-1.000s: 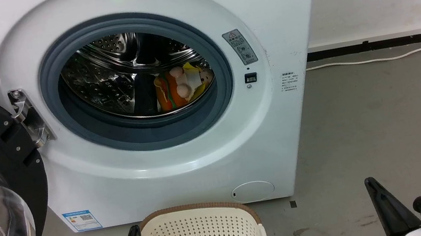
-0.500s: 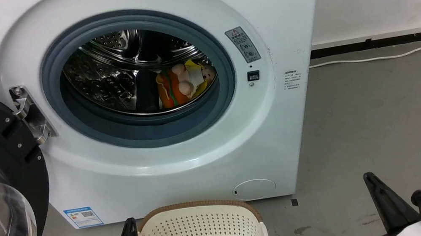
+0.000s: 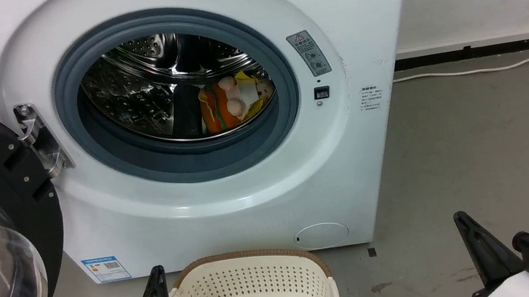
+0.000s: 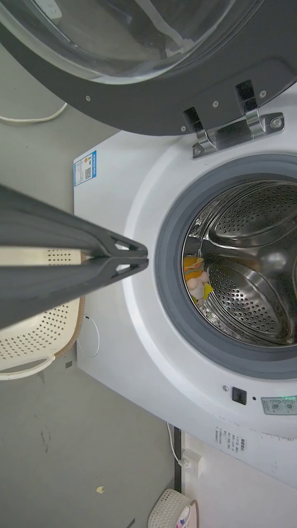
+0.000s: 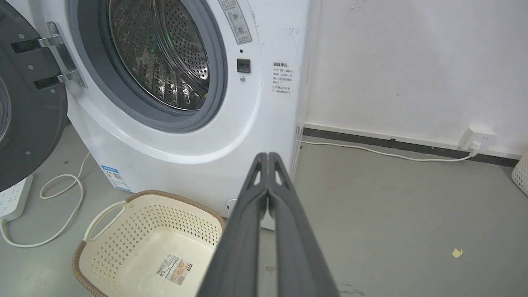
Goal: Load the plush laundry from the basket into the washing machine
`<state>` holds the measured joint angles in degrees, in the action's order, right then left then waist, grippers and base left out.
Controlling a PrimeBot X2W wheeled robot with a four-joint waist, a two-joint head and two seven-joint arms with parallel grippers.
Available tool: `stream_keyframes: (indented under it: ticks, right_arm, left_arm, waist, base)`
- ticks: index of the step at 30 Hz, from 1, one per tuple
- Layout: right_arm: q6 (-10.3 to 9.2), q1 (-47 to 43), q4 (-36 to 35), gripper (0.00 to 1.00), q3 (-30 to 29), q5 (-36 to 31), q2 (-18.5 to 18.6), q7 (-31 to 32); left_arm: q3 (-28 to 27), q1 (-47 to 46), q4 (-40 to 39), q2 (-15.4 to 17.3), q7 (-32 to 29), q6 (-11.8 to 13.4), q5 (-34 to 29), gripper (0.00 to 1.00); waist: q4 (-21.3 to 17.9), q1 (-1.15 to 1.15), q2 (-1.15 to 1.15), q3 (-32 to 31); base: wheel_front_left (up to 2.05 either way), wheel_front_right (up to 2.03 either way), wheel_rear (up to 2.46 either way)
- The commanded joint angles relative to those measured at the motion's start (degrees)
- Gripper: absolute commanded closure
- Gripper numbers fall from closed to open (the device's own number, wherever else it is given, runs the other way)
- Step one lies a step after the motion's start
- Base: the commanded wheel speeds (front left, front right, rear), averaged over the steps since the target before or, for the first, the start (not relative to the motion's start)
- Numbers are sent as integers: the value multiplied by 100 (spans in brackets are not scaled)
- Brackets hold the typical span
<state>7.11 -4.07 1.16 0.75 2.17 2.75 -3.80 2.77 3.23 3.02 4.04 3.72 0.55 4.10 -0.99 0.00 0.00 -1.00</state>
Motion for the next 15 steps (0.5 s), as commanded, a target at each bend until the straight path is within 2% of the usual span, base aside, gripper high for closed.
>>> stream_keyframes:
  ticks: [1, 15]
  right_arm:
    - [28, 126, -41, 100, -11, -35, 9, 28]
    - [32, 258, -76, 100, -41, -120, 11, 193]
  left_arm:
    - [-32, -105, -55, -32, -23, -23, -45, 100]
    - [-147, -207, -171, -72, -186, -38, -216, 100]
  waist:
    - [3, 0, 0, 3]
    - [48, 0, 0, 48]
  base:
    - [0, 0, 0]
    - [0, 0, 0]
